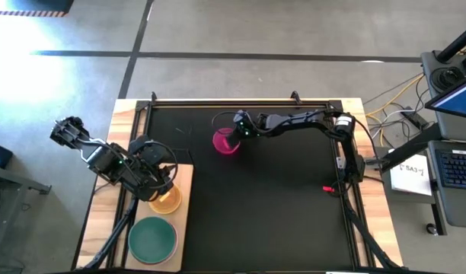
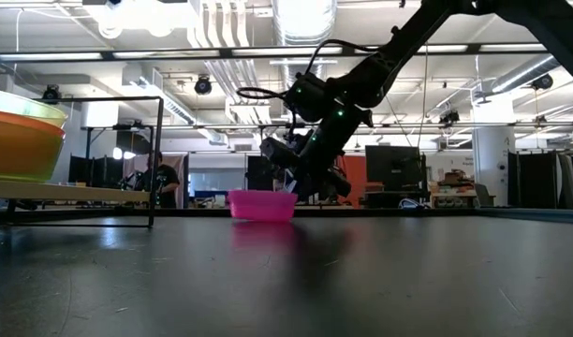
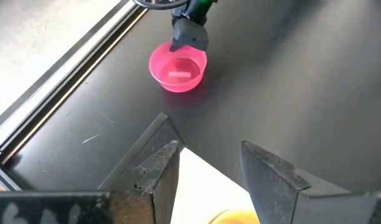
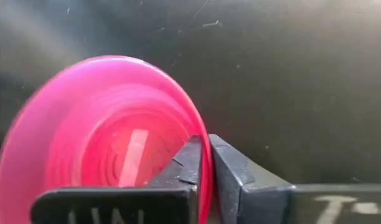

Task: Place and stack bowls onto a shelf
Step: Stack the pink transparent bowl on top of the yellow transparent bowl on the shelf

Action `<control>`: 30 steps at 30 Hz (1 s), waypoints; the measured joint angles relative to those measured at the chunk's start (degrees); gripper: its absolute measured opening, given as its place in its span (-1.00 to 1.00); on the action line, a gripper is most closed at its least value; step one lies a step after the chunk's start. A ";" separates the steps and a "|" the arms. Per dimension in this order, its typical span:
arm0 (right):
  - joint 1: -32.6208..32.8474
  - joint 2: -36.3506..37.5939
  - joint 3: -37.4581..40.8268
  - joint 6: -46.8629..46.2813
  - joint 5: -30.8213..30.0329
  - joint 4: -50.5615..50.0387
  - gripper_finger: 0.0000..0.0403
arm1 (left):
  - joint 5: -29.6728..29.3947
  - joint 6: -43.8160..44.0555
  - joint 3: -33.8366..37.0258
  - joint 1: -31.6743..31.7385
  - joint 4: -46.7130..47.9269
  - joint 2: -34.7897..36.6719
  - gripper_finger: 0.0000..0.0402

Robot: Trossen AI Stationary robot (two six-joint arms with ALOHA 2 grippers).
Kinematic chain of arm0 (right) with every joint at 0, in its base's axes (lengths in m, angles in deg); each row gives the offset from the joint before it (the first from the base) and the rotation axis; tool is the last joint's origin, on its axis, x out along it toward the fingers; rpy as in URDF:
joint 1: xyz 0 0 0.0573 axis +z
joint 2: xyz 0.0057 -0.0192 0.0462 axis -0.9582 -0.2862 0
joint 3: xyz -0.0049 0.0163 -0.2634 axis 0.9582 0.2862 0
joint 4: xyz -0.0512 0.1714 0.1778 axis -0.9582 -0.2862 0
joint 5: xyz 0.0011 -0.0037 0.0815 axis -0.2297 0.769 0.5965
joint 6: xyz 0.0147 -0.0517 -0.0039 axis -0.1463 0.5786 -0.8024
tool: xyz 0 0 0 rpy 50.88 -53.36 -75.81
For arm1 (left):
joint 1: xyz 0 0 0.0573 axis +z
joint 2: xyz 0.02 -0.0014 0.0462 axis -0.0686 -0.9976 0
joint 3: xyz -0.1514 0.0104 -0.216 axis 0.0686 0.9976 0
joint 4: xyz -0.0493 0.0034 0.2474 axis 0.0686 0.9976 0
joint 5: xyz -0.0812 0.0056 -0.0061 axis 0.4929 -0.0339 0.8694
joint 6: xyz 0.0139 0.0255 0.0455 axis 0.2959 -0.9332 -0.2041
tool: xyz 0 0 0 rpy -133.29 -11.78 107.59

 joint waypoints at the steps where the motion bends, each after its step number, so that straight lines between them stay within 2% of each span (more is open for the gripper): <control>1: 0.02 0.00 0.00 0.34 0.07 0.03 -0.95 | -0.16 0.00 0.00 0.00 -0.06 0.00 -0.24; 7: 0.02 3.96 -1.44 5.39 -1.36 -1.09 -0.96 | -4.47 0.00 0.00 0.00 -0.48 -0.67 -0.24; 12: 0.02 10.49 -3.33 10.92 -7.28 -1.33 -0.96 | -11.38 -0.03 0.02 0.09 -2.13 -2.29 -0.24; 16: 0.30 16.16 -4.09 16.32 -11.38 -1.09 -0.96 | -19.45 -0.05 0.02 0.62 -3.39 -4.18 -0.24; 19: 0.41 19.58 -4.11 19.37 -12.70 -2.00 -0.96 | -22.18 -0.07 0.02 2.51 -5.79 -5.64 -0.24; 24: 0.39 24.40 -4.04 20.40 -13.13 -6.92 -0.96 | -21.32 -2.57 0.04 8.97 -13.64 -7.57 -0.24; 30: 0.53 27.11 -4.00 20.45 -13.15 -17.38 -0.96 | -5.96 -14.36 0.04 21.01 -27.07 -9.58 -0.24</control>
